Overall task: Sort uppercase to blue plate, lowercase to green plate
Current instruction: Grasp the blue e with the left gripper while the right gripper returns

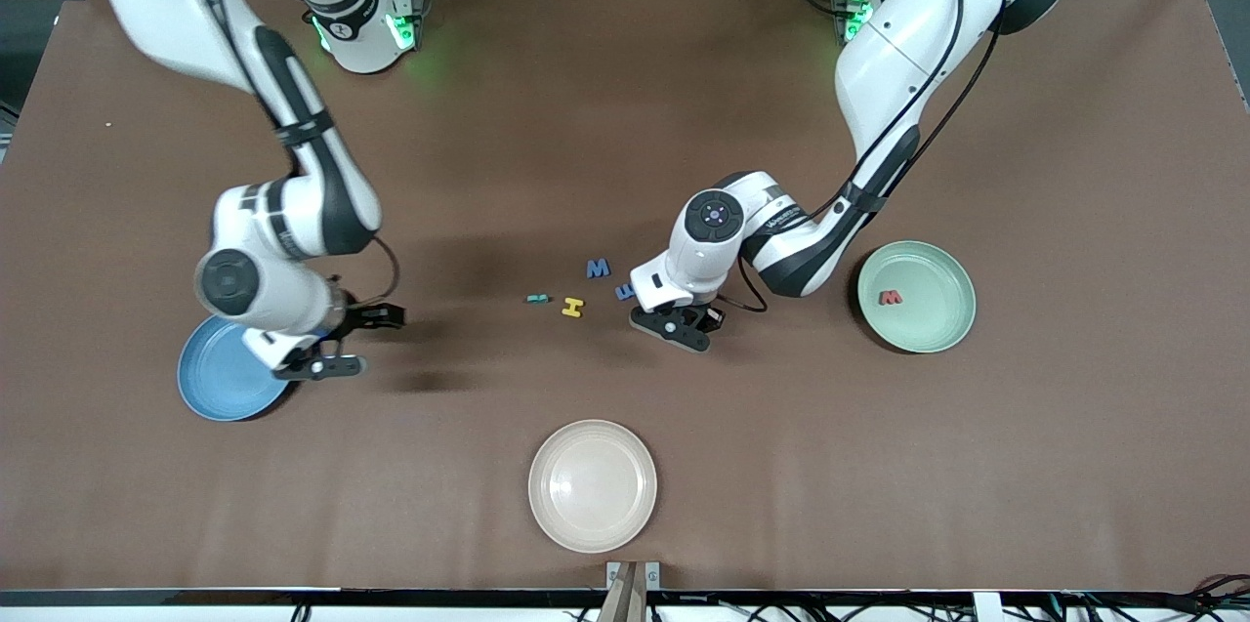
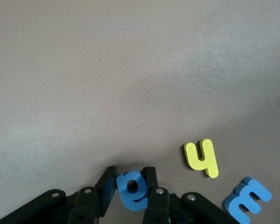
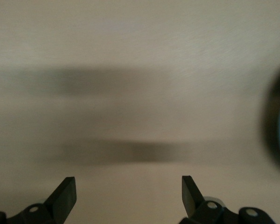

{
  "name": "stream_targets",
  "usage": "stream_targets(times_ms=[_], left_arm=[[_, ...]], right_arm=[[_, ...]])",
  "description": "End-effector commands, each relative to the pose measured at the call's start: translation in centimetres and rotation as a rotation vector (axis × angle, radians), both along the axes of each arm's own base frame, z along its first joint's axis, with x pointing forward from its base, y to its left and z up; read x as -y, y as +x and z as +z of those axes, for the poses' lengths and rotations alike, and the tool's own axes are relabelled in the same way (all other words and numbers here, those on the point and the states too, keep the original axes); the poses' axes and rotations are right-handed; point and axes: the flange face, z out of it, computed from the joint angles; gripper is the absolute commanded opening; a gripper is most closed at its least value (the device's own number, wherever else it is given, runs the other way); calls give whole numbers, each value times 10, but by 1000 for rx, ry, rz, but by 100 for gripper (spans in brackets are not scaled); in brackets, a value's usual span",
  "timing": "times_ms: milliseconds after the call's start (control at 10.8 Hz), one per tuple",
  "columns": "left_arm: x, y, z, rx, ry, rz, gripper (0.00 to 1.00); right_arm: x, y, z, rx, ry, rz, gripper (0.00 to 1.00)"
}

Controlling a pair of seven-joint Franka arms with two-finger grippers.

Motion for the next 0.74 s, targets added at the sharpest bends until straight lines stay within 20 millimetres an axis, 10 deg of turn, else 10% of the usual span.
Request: stream_targets(times_ms=[0,279,651], left_arm=[[-2,1,-8,22,25,-21,22],[-10,9,1,38,31,-17,9],[-57,39,25,38,101,-62,0]], right_arm=[[-72,-22,8,8,-37,-200,100],[-138,-35,2,22,-58,-360,100],[-146,-35,-7,29,-61,-444,100]])
